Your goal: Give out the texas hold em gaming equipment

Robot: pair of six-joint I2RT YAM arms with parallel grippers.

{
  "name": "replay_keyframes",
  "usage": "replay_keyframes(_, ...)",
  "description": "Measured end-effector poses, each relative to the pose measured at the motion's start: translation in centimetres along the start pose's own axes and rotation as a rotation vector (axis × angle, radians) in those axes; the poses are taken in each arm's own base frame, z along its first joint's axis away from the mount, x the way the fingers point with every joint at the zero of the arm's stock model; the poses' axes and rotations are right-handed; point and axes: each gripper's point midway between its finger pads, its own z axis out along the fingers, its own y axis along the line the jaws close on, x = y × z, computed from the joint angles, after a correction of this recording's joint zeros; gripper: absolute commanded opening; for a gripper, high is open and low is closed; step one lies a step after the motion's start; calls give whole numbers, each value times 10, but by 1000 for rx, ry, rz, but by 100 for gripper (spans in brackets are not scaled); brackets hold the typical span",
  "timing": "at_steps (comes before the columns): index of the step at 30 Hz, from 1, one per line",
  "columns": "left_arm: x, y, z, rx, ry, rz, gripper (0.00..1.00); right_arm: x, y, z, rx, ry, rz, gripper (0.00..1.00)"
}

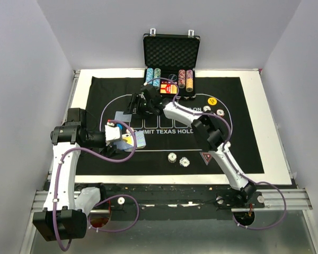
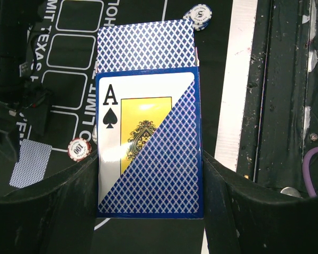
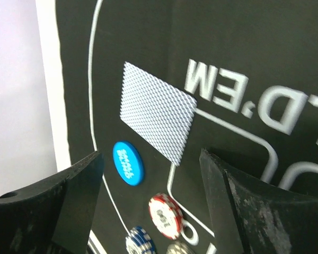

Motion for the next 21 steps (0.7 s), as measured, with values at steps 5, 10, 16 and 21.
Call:
replay_keyframes(5,-1,0,-1,-6,0,4,47,12,-20,-35,115,29,-25,84)
replay_keyframes(10,-1,0,-1,-9,0,6,47,22,-36,-96,180,46,-18,89)
replay_keyframes(16,-1,0,-1,-9,0,7,47,12,-25,-194,104,-30,19,99)
replay_keyframes(21,-1,0,-1,-9,0,7,47,12,18,-249,-65,-90,6,100)
